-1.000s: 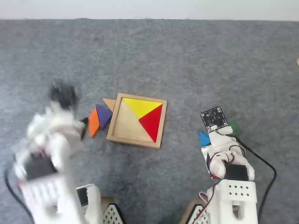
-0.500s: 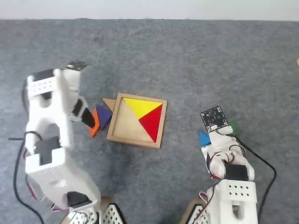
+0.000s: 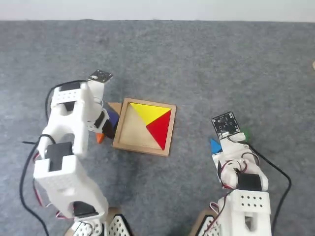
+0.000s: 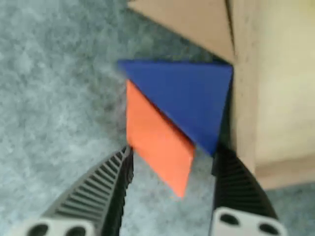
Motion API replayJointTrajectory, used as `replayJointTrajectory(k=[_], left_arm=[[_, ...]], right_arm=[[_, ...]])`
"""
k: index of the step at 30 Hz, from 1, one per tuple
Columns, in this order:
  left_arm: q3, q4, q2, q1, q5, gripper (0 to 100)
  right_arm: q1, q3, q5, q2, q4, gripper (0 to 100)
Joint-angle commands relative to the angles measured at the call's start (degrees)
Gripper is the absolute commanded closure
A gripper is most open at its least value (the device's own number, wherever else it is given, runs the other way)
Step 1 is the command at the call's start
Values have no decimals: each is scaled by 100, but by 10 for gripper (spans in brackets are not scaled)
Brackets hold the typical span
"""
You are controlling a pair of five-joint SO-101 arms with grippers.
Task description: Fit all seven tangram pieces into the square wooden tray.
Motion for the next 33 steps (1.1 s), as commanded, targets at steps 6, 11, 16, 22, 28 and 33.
replayJointTrajectory(k=[6, 11, 16, 22, 28, 33], left_arm=[[22, -334, -26, -62, 44, 750], [-119, -229, 273, -492, -325, 818], [-734, 167, 510, -888, -862, 882], [-1587, 914, 598, -1240, -1503, 895], [-2756, 2075, 607, -1538, -2110, 892], [-3020, 1969, 607, -1855, -2119, 820]], right_arm=[[57, -44, 79, -101, -127, 855], [66, -44, 88, -101, -127, 854], [48, -35, 88, -84, -127, 854], [48, -35, 97, -84, -127, 854], [48, -35, 97, -75, -127, 854], [40, -35, 97, -75, -127, 854]])
